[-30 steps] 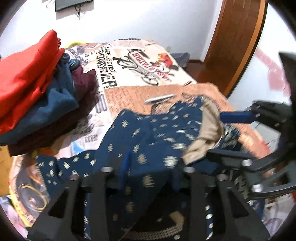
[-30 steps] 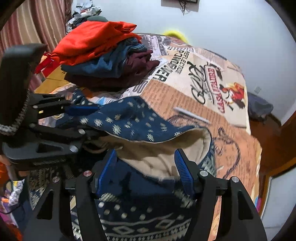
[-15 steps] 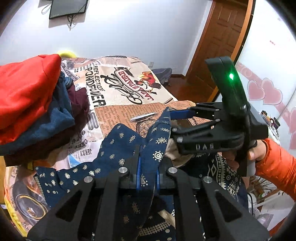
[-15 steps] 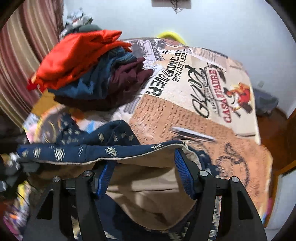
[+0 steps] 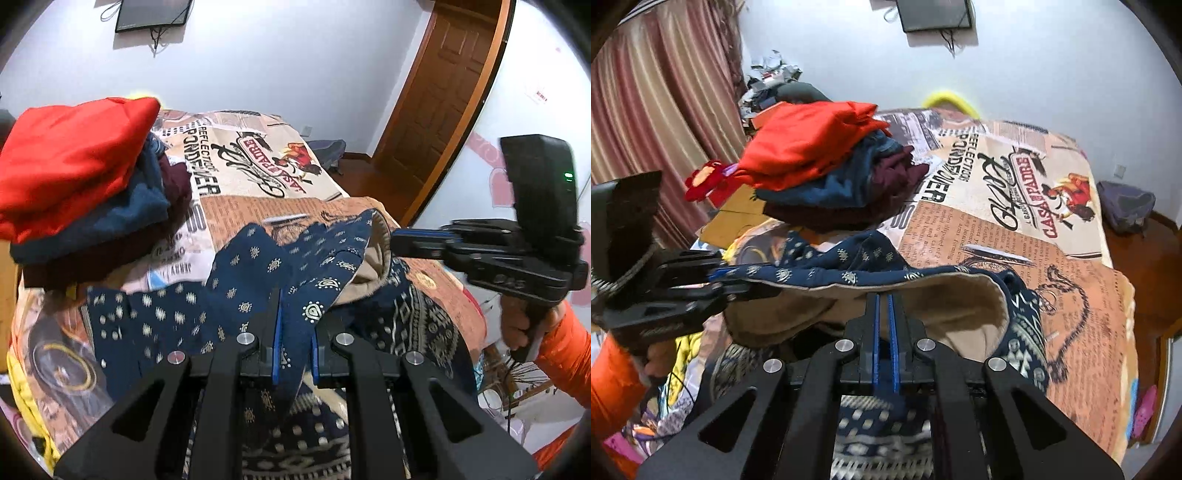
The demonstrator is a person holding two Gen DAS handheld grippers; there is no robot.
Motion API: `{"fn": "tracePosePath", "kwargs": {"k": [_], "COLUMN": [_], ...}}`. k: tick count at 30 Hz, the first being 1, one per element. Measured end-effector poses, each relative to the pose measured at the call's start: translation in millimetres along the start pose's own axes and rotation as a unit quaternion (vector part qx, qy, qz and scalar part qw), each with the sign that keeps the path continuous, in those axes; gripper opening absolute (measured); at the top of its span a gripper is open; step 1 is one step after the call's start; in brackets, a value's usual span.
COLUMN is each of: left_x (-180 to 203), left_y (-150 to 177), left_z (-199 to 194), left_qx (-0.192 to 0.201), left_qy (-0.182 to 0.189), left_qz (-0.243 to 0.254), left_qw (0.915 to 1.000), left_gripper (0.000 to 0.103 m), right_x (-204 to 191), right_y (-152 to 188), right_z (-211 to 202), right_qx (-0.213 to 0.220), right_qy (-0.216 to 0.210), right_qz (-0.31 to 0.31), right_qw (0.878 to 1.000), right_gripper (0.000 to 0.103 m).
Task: Fold large clothes
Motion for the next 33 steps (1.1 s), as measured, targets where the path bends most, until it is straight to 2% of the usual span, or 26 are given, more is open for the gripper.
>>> {"fn": "tracePosePath", "kwargs": {"k": [6, 11, 15, 18, 20, 22, 28, 30, 32, 33], "left_x": [10, 19, 27, 31, 32, 30, 25, 25, 25, 23], "left_y": [30, 59, 81, 93, 99, 103, 107, 106, 104, 101], "left_z": [-17, -17, -15, -13, -12, -11, -17, -23, -29, -35], "left_qx": [-0.006, -0.031, -0.052, -0.066, -0.071, -0.077, -0.094, -0.093, -0.085, -0.074], "left_qy": [-0.002, -0.002, 0.015, 0.023, 0.029, 0.028, 0.020, 0.014, 0.005, -0.011], "left_qz": [0.009, 0.031, 0.044, 0.045, 0.043, 0.037, 0.011, 0.010, 0.008, 0.004], "left_qw": [0.9999, 0.9990, 0.9975, 0.9966, 0.9962, 0.9959, 0.9953, 0.9955, 0.9963, 0.9972], "left_gripper": [0.011, 0.011, 0.011, 0.011, 0.011, 0.011, 0.012, 0.019, 0.033, 0.050], "right_x": [-2, 11, 17, 20, 22, 23, 34, 42, 47, 50], "right_y": [19, 20, 9, 1, 0, 1, 28, 42, 54, 61], "right_z": [-21, -36, -43, -34, -21, -8, 38, 45, 47, 46], "right_qx": [0.004, 0.002, 0.010, 0.007, 0.001, -0.008, -0.068, -0.090, -0.108, -0.117], "right_qy": [0.041, 0.027, 0.033, 0.025, 0.025, 0.025, 0.063, 0.068, 0.061, 0.054], "right_qz": [-0.003, 0.040, 0.059, 0.074, 0.079, 0.081, 0.070, 0.071, 0.080, 0.084], "right_qw": [0.999, 0.999, 0.998, 0.997, 0.997, 0.996, 0.993, 0.991, 0.989, 0.988], "right_gripper": [0.005, 0.005, 0.007, 0.016, 0.027, 0.028, 0.028, 0.028, 0.028, 0.028]}}
Point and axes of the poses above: each gripper's, at about its wrist camera, not at the fingertips, and z roughly the way its jaws point, x to its right, y to its underside, the point moved 4 cm from there along z, roughly the way its jaws point
